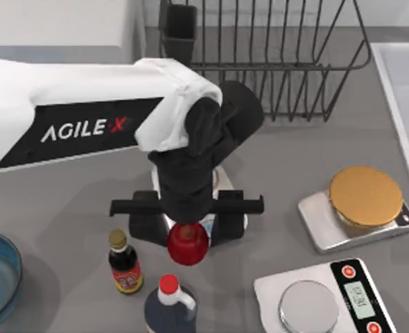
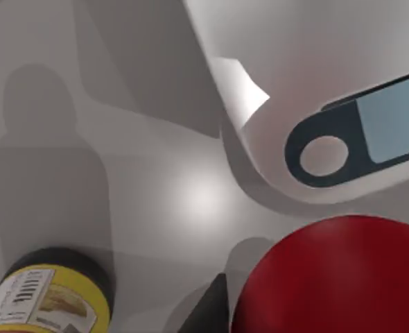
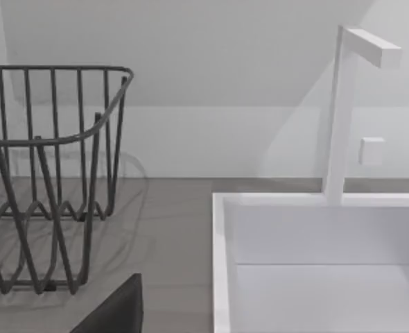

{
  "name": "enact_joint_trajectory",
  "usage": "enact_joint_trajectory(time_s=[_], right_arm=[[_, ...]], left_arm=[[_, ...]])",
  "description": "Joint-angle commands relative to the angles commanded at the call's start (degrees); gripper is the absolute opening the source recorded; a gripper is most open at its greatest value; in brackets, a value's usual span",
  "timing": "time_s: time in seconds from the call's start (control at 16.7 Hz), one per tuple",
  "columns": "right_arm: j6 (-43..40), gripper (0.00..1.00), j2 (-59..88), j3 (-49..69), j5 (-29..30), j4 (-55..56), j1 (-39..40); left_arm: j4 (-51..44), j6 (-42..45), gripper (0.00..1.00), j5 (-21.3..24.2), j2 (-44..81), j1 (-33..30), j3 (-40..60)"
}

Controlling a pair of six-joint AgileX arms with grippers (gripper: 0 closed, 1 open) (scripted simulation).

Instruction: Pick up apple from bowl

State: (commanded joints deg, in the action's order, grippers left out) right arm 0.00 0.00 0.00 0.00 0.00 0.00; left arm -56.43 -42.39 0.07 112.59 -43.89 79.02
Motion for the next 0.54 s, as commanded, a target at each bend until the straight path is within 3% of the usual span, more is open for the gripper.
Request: enact_joint_trajectory(time_s=[0.18,0.54], right_arm=[[0.00,1.00,0.00,0.00,0.00,0.00,0.00],[0.00,1.00,0.00,0.00,0.00,0.00,0.00]], left_arm=[[0.00,0.00,0.98,0.00,0.00,0.00,0.00],[0.00,0.00,1.00,0.00,0.00,0.00,0.00]])
